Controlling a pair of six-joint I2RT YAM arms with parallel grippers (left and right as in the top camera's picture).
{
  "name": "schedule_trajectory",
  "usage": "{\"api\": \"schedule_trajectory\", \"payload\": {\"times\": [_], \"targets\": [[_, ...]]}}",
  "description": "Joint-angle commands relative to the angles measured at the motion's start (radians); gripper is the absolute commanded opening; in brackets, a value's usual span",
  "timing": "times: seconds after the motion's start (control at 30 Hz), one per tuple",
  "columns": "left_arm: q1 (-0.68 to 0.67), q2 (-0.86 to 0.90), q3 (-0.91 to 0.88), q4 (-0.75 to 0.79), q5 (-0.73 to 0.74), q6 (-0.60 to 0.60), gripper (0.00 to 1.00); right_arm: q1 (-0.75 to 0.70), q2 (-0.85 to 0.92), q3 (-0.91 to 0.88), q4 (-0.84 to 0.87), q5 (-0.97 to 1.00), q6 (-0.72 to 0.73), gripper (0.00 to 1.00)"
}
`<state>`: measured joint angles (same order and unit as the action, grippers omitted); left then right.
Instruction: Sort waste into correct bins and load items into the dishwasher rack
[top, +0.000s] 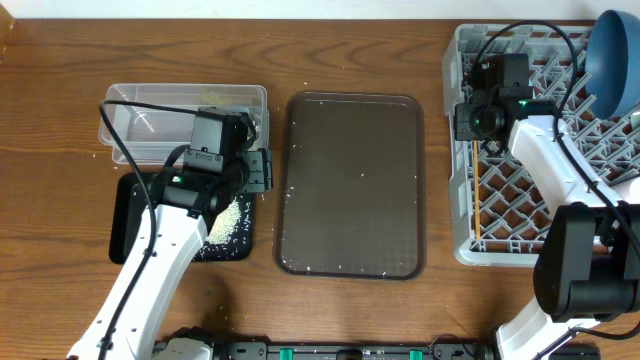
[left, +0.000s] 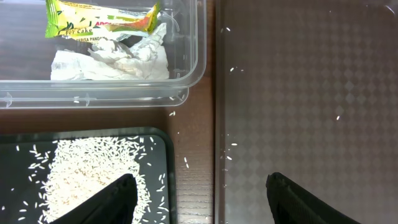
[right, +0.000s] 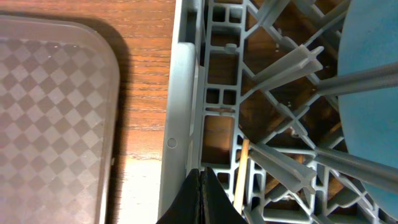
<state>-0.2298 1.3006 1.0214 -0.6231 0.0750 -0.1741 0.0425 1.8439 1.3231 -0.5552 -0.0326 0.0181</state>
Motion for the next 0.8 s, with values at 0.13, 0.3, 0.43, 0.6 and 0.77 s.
{"api": "schedule_trajectory", "payload": {"times": [0.13, 0.3, 0.43, 0.6, 0.77], "targets": [[0.005, 0.008, 0.017, -0.001, -0.009, 0.021, 0.69, 0.015, 0.004, 0.005, -0.005, -0.121, 0.000, 0.04], [0.005, 0.008, 0.017, 0.000, -0.009, 0.021, 0.69, 0.015, 0.004, 0.005, -0.005, -0.102, 0.000, 0.12], [0.005, 0.007, 0.017, 0.007, -0.010, 0.040, 0.74, 0.014, -0.006, 0.005, -0.005, -0.098, 0.000, 0.16], [0.005, 0.005, 0.032, 0.031, -0.009, 0.047, 0.77, -0.012, -0.078, 0.005, -0.004, -0.099, 0.003, 0.33], [0.010, 0.005, 0.062, 0.056, -0.008, 0.051, 0.77, -0.045, -0.170, 0.005, 0.017, -0.099, 0.003, 0.71]]}}
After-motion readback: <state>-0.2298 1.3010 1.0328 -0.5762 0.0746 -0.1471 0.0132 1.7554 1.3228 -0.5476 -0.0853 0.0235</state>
